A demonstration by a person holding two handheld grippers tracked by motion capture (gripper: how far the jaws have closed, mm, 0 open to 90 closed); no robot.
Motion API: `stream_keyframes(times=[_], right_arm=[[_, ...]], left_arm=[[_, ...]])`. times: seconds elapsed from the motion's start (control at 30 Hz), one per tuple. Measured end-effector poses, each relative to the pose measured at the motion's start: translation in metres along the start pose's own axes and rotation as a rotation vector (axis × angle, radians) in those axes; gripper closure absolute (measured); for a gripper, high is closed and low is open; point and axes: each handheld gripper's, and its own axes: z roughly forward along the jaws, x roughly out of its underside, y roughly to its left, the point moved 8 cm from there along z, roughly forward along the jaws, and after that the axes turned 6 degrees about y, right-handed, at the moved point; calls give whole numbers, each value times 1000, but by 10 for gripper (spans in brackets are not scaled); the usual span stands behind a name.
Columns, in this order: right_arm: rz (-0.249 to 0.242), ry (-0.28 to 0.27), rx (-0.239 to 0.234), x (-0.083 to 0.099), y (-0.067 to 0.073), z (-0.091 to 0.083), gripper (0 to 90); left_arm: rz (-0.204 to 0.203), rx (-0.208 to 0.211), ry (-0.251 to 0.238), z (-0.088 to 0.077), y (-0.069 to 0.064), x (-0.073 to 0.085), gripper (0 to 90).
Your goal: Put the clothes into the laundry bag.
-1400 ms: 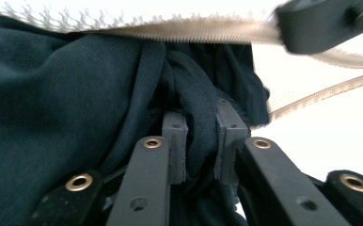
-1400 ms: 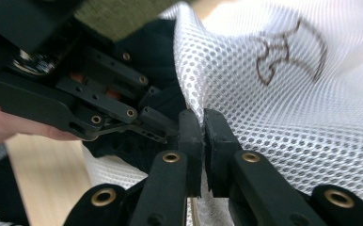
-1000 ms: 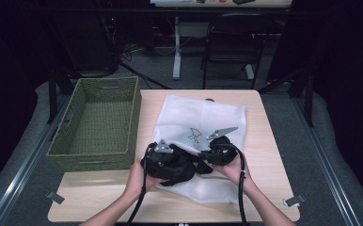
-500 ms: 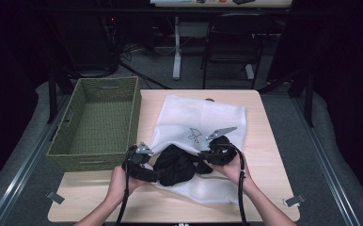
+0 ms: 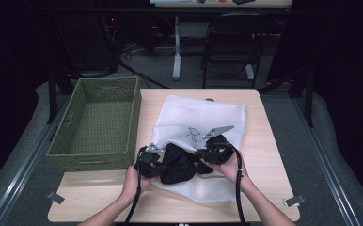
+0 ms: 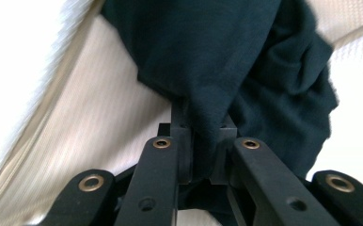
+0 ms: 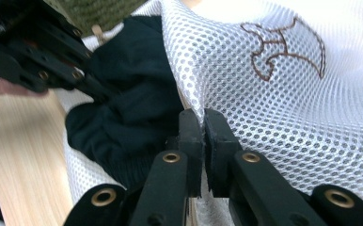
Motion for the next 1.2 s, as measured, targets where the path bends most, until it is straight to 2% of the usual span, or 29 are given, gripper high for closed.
stream_keyframes(times=[0.07, 0.13, 0.23, 0.27, 0.37, 0.5, 0.57, 0.6, 0.67, 0.7, 0.73, 0.8, 0.87, 1.0, 1.03, 1.07, 1.17, 1.2], right_arm=[[-1, -21, -6, -6, 1, -2, 870], [-6, -41, -12, -10, 4, -5, 869], [-2, -62, -26, -13, 6, -10, 870], [-2, -90, -42, -16, 8, -16, 870], [-4, -119, -52, -20, 10, -22, 870], [4, -141, -78, -21, 11, -28, 869], [3, -140, -80, -21, 10, -29, 869], [4, -116, -72, -17, 8, -26, 869], [3, -77, -47, -10, 2, -21, 868], [3, -77, -47, -10, 2, -21, 868], [17, -58, -43, -3, -3, -16, 869], [26, -51, -42, -1, -4, -14, 869], [24, -65, -38, -3, -3, -14, 869], [15, -101, -49, -9, 3, -20, 869], [15, -143, -63, -15, 8, -29, 870], [17, -158, -74, -16, 9, -32, 869], [30, -146, -76, -14, 8, -30, 869], [25, -125, -64, -11, 5, -26, 869]], left_arm=[[18, -2, -13, -1, -4, -8, 848], [32, 18, -15, 1, -10, -15, 848], [33, 28, -22, 5, -15, -18, 848], [39, 34, -28, 11, -18, -22, 848], [43, 36, -41, 16, -22, -29, 847], [34, 5, -89, 18, -19, -42, 846], [31, -4, -99, 17, -18, -45, 844], [26, -24, -120, 14, -14, -49, 841], [27, -39, -114, 14, -11, -48, 819], [26, -42, -107, 13, -9, -46, 819], [5, -30, -88, 15, -4, -42, 797], [-10, -25, -86, 20, -1, -40, 794], [-11, -26, -77, 24, 1, -37, 807], [-1, -30, -95, 23, 1, -39, 840], [-1, -31, -100, 22, 1, -40, 840], [-8, -35, -108, 22, 3, -41, 840], [-19, -40, -111, 23, 5, -41, 829], [-15, -39, -106, 23, 6, -41, 817]])
